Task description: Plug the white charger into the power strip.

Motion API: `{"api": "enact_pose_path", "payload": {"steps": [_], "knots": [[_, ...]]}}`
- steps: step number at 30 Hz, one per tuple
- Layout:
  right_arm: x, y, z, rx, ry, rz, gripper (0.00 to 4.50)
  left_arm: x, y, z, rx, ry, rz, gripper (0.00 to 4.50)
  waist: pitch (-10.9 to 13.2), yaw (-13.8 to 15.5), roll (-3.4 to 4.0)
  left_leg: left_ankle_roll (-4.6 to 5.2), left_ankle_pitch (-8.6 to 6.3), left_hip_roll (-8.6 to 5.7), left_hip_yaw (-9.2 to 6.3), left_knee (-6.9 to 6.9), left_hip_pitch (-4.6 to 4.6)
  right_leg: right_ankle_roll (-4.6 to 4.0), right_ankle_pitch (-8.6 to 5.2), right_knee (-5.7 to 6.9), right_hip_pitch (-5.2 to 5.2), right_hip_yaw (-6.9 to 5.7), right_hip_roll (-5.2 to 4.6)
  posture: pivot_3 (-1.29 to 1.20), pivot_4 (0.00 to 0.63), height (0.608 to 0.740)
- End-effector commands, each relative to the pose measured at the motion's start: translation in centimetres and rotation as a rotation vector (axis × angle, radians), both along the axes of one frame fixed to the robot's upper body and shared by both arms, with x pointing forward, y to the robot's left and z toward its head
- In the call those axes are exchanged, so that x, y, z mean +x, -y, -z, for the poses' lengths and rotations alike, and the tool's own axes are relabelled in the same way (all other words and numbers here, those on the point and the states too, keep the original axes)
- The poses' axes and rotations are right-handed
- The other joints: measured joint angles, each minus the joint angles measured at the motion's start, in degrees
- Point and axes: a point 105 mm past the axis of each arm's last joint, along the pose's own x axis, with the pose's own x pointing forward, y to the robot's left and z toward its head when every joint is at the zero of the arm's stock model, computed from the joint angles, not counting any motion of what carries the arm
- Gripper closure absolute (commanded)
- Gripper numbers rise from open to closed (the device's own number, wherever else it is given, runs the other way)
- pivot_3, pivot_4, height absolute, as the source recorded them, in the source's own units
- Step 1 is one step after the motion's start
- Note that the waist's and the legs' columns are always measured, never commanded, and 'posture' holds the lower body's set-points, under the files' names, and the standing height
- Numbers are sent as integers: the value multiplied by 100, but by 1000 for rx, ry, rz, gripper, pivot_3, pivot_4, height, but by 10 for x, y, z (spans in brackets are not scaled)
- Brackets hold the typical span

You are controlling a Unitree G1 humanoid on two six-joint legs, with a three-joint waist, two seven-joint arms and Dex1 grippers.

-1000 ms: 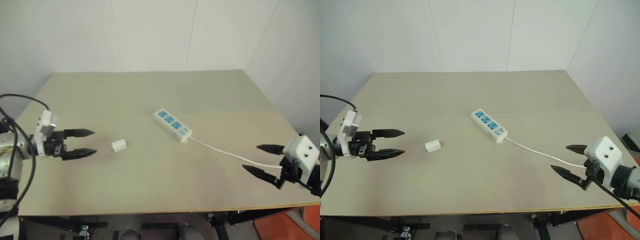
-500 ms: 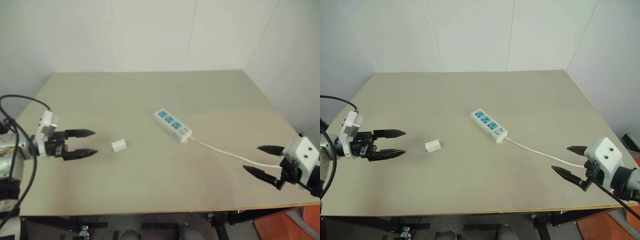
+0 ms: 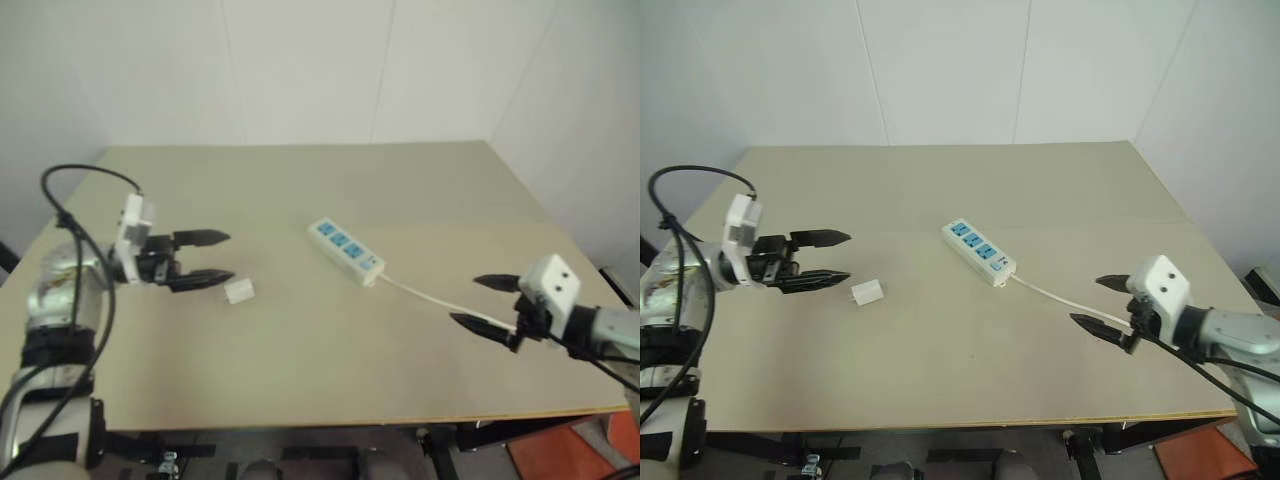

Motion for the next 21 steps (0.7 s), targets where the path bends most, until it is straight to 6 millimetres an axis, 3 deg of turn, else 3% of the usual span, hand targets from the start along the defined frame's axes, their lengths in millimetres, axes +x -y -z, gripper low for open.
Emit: {"api": "enact_pose_path", "payload": {"steps": [1, 5, 9, 16, 21], "knots": [[23, -10, 4, 13, 2, -29, 38, 12, 20, -2, 36, 39, 8, 0, 0, -14, -1, 0, 0, 0, 1, 1, -2, 0, 0, -1, -2, 1, 0, 0, 150, 740], [47, -19, 17, 22, -43, -33, 38, 27, 35, 10, 87, 40, -24, 0, 0, -19, 0, 0, 0, -1, -1, 7, -4, -1, 1, 4, -8, 1, 0, 0, 150, 740], [66, -33, 27, 20, -57, -62, 38, 34, 53, 4, 26, 60, -4, 0, 0, -11, 0, 0, 0, -1, 0, 9, -11, -1, 1, 5, -15, 2, -1, 0, 150, 740], [96, -57, 36, 40, -61, -88, 38, 25, 88, 1, -25, 72, 125, 0, 0, -22, 1, 0, 0, -2, 0, 15, -29, -3, 2, 15, -38, 3, -1, 0, 150, 740], [104, -62, 47, 32, -103, -85, 38, 18, 99, 6, -9, 65, 171, 0, -1, -24, 1, -1, 1, -2, -1, 17, -38, -3, 3, 16, -43, 2, -2, 0, 150, 740]]}}
